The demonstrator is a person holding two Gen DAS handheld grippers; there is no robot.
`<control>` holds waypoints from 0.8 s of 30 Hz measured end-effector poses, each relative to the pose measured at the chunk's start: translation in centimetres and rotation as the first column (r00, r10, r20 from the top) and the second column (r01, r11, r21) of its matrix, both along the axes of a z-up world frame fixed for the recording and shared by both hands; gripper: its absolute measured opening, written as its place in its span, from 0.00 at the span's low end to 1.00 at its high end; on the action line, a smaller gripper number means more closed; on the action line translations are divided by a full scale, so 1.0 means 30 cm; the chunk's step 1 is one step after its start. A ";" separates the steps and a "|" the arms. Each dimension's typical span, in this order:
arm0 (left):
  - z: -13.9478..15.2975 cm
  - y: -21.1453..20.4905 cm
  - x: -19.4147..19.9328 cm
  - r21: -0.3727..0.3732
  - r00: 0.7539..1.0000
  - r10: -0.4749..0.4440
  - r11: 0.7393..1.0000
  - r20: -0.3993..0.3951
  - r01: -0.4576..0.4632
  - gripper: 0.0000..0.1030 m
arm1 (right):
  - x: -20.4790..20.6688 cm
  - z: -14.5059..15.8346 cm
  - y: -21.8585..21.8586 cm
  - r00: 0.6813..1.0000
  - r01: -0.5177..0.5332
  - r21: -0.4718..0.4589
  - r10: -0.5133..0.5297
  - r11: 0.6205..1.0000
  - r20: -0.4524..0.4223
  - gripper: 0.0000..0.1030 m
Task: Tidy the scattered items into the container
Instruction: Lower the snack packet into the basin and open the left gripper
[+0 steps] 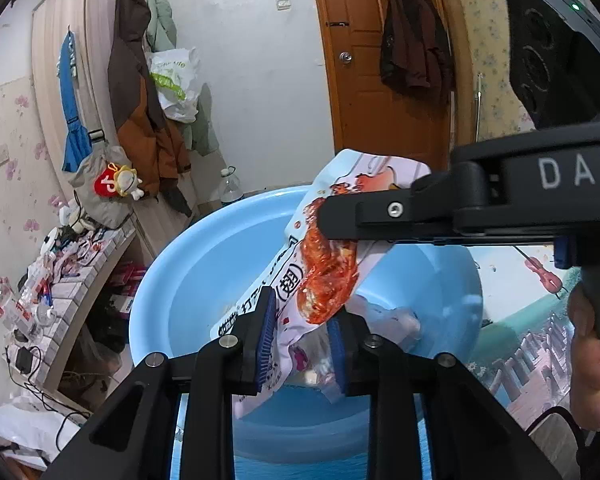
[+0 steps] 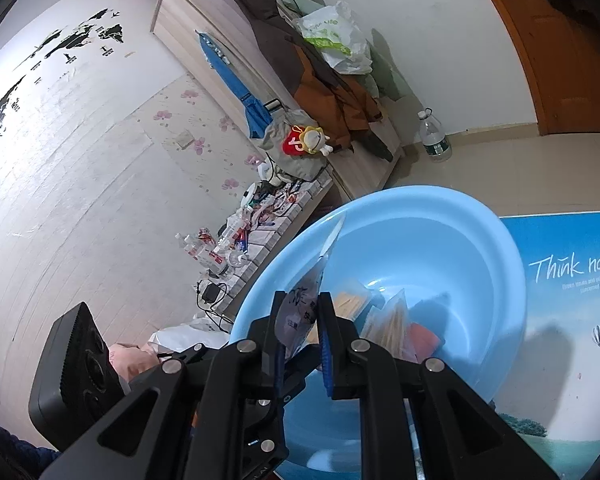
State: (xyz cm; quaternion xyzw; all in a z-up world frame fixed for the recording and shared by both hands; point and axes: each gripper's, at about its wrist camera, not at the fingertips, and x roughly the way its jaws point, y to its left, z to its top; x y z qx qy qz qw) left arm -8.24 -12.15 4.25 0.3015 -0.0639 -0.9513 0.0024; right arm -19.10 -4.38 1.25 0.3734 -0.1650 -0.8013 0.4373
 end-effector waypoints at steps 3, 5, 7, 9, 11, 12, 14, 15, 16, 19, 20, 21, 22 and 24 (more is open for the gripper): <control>-0.009 -0.005 -0.008 0.008 1.000 0.002 1.000 0.016 -0.002 0.26 | -0.004 -0.012 0.001 1.000 0.003 0.006 -0.003 1.000 0.012 0.14; -0.015 -0.003 -0.007 0.003 1.000 0.003 1.000 0.021 -0.003 0.26 | -0.007 -0.019 -0.009 1.000 0.004 0.009 -0.004 1.000 0.018 0.14; -0.019 -0.003 -0.005 0.002 1.000 0.004 1.000 0.024 -0.004 0.26 | -0.009 -0.029 -0.012 1.000 0.006 0.013 -0.006 1.000 0.023 0.14; -0.021 -0.003 -0.005 0.001 1.000 0.006 1.000 0.026 -0.006 0.28 | -0.011 -0.037 -0.011 1.000 0.006 0.014 -0.007 1.000 0.027 0.14; -0.023 -0.003 -0.003 -0.001 1.000 0.010 1.000 0.027 -0.010 0.31 | -0.011 -0.038 -0.015 1.000 0.005 0.020 -0.006 1.000 0.022 0.14; -0.024 -0.005 -0.004 -0.001 1.000 0.013 1.000 0.026 -0.013 0.34 | -0.012 -0.039 -0.016 1.000 0.006 0.023 -0.006 1.000 0.022 0.14; -0.026 -0.007 -0.005 0.001 0.999 0.019 1.000 0.027 -0.019 0.36 | -0.014 -0.042 -0.014 1.000 0.009 0.023 -0.010 1.000 0.025 0.14; -0.027 -0.008 -0.004 0.003 0.999 0.020 1.000 0.027 -0.020 0.36 | -0.014 -0.044 -0.012 1.000 0.011 0.025 -0.012 1.000 0.025 0.14; -0.027 -0.009 -0.005 0.005 0.999 0.022 1.000 0.028 -0.022 0.36 | -0.014 -0.048 -0.009 1.000 0.015 0.024 -0.016 1.000 0.027 0.14; -0.028 -0.006 0.001 0.007 0.999 0.026 1.000 0.028 -0.026 0.38 | -0.016 -0.059 -0.003 0.999 0.024 0.025 -0.025 0.999 0.034 0.14; -0.027 -0.008 0.002 0.008 0.999 0.029 1.000 0.030 -0.030 0.41 | -0.018 -0.060 -0.004 0.999 0.026 0.027 -0.027 0.999 0.035 0.15; -0.027 -0.010 0.002 0.008 0.999 0.035 0.999 0.031 -0.036 0.44 | -0.019 -0.064 -0.002 0.999 0.029 0.034 -0.030 0.999 0.036 0.16; -0.027 -0.013 0.003 0.008 0.999 0.043 0.999 0.031 -0.043 0.45 | -0.020 -0.065 -0.004 0.999 0.034 0.046 -0.036 0.998 0.036 0.17; -0.028 -0.017 0.002 0.011 0.998 0.048 0.999 0.031 -0.049 0.48 | -0.021 -0.065 -0.006 0.999 0.039 0.063 -0.041 0.997 0.034 0.18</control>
